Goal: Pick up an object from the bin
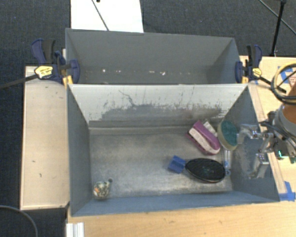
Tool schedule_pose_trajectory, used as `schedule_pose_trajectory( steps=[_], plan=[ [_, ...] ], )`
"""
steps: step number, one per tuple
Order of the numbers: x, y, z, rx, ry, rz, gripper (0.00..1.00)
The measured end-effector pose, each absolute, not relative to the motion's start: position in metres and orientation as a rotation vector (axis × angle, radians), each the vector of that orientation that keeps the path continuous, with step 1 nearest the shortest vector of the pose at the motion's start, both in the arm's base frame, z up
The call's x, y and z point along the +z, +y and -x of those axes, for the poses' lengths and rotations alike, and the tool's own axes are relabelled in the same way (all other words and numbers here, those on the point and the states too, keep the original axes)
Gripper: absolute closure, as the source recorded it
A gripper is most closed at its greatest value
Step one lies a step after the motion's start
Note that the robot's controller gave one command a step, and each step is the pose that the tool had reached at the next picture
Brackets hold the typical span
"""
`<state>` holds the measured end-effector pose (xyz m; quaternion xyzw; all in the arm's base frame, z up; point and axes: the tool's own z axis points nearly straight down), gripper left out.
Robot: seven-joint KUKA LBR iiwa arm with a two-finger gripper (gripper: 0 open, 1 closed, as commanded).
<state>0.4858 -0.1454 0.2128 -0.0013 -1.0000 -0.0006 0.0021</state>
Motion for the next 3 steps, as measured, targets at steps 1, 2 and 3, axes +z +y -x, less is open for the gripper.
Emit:
schedule_pose_trajectory(
  steps=[1, 2, 3],
  plan=[
    [0.088, -0.088, -0.492, -0.004, -3.136, -0.059, 0.0],
    [0.092, -0.09, -0.494, 0.001, -3.143, -0.066, 1.0],
    [0.2, -0.084, -0.503, 0.003, -3.149, -0.123, 1.0]
  ],
)
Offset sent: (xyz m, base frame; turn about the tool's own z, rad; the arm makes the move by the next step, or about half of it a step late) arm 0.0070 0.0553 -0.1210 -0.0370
